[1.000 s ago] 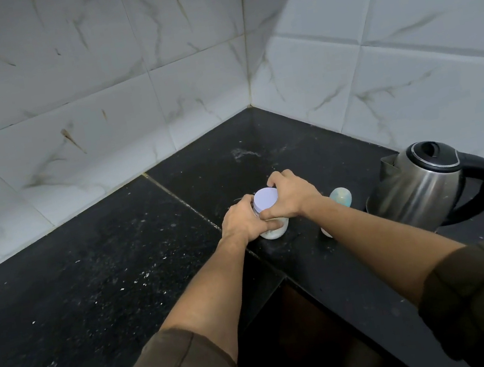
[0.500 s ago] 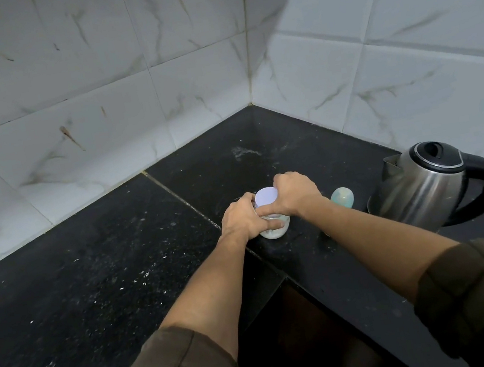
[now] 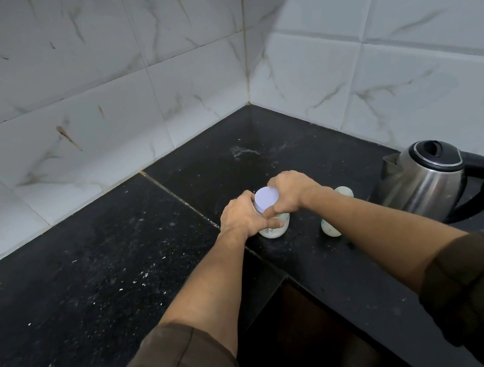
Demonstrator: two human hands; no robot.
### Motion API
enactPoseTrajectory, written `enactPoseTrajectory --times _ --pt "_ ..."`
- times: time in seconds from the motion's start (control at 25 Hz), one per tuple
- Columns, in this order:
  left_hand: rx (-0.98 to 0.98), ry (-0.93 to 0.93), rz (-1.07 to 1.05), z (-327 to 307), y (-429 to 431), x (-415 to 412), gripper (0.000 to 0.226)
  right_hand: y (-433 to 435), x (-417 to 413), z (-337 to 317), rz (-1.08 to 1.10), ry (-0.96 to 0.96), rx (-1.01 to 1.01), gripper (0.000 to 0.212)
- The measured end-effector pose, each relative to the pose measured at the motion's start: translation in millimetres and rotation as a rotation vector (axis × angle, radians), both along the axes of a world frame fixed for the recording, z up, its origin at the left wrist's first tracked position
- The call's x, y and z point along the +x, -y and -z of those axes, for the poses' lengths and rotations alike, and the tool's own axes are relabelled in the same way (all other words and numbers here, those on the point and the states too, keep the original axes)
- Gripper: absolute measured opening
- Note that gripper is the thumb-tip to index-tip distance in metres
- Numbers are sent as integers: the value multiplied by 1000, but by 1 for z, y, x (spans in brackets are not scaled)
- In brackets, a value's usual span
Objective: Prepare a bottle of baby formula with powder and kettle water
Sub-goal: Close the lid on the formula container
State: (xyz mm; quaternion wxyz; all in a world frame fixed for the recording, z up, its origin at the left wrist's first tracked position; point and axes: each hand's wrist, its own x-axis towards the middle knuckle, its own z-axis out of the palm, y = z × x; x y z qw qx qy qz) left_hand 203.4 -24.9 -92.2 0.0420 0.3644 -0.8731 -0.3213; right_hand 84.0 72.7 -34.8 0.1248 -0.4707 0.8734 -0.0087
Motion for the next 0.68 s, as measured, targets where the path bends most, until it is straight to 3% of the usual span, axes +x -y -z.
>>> enactPoseTrajectory --times 0.12,0.24,0.32,0.4,0.48,0.68 --pt "2 -6 -7 -1 0 0 80 -2 8 3 163 -67 -43 71" --pt "-1 5 -1 -2 -1 -1 79 -2 10 5 170 -151 -3 82" --pt "-1 10 5 -2 -1 -1 78 0 5 -1 108 -5 13 86" --pt "-9 12 9 -3 0 0 80 4 -1 -10 -13 111 52 78" --pt "-16 13 10 -2 0 -1 80 7 -2 -13 -63 33 68 56" --pt "-4 -3 -8 -1 -1 -2 76 4 15 -2 205 -77 -52 61"
